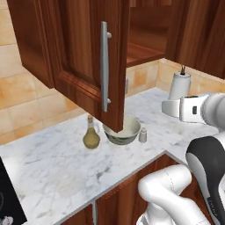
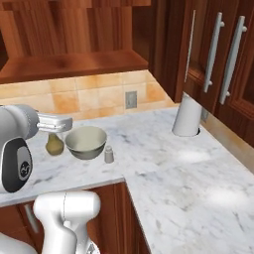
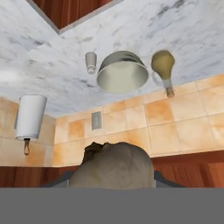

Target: Retrieve the bottle and the shaker from the cabinet and place them next to the mixing bowl on the counter. Then add garlic from the fridge to the mixing bowl.

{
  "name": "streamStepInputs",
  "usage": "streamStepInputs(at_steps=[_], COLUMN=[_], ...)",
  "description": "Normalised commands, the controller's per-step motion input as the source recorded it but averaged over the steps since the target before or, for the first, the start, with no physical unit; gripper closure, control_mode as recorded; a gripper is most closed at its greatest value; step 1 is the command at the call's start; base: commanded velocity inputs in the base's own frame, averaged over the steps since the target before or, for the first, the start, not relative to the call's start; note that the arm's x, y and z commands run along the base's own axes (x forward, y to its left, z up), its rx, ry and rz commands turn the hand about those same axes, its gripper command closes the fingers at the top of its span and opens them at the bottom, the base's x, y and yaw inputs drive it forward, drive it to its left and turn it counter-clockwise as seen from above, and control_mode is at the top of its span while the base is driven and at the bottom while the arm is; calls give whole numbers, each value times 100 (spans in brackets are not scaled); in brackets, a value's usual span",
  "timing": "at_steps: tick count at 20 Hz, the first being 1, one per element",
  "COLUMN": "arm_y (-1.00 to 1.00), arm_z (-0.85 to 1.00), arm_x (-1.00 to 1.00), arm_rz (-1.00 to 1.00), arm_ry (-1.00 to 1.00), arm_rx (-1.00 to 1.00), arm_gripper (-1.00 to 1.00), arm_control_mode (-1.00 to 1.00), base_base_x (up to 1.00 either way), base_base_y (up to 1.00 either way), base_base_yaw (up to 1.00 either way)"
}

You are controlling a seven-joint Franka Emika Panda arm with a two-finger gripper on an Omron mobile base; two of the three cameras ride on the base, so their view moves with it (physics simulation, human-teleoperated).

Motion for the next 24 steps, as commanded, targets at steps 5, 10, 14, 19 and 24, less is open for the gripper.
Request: streamStepInputs(at_steps=[5, 10, 14, 19, 24], arm_y=[0, 0, -3, 3, 2], arm_z=[0, -1, -10, -32, -47], arm_x=[0, 12, 34, 36, 34], arm_rz=[0, 10, 18, 6, 1], arm_ry=[0, 0, 0, 2, 3], arm_rx=[0, 0, 0, -2, -5], arm_gripper=[100, 100, 100, 100, 100], arm_control_mode=[100, -100, -100, -100, -100], base_base_x=[33, 19, 0, 0, 0], base_base_y=[0, 0, 0, 0, 0], base_base_yaw=[24, 15, 0, 0, 0])
